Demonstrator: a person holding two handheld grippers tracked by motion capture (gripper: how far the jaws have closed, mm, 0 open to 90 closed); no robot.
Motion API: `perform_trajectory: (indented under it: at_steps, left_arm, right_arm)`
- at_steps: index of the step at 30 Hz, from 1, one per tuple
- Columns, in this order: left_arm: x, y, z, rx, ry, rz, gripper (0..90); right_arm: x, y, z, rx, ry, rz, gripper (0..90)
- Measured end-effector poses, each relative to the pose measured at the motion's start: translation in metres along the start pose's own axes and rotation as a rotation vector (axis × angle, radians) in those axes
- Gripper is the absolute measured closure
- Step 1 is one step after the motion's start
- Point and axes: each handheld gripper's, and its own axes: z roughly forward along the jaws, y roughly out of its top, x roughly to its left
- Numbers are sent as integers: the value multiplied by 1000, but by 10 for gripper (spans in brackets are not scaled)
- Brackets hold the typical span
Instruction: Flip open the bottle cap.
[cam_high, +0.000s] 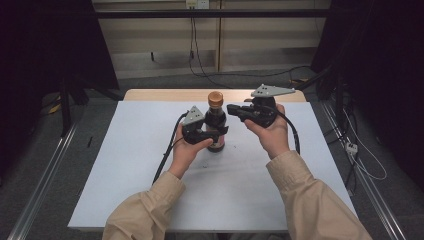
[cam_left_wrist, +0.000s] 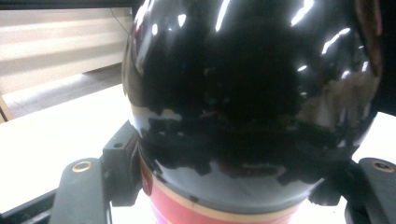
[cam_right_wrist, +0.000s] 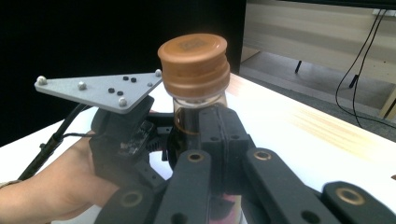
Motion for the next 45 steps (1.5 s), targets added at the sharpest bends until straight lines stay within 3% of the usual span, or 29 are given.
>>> perform_trajectory:
  at_steps: [18,45]
  left_arm:
    - [0,0,0,-1,3,0,291]
    - [0,-1,0,-1,3,-4,291]
  right_arm:
    - [0,14,5,-1,5,-38,900]
    - [-1,24,7,30,27,-42,900]
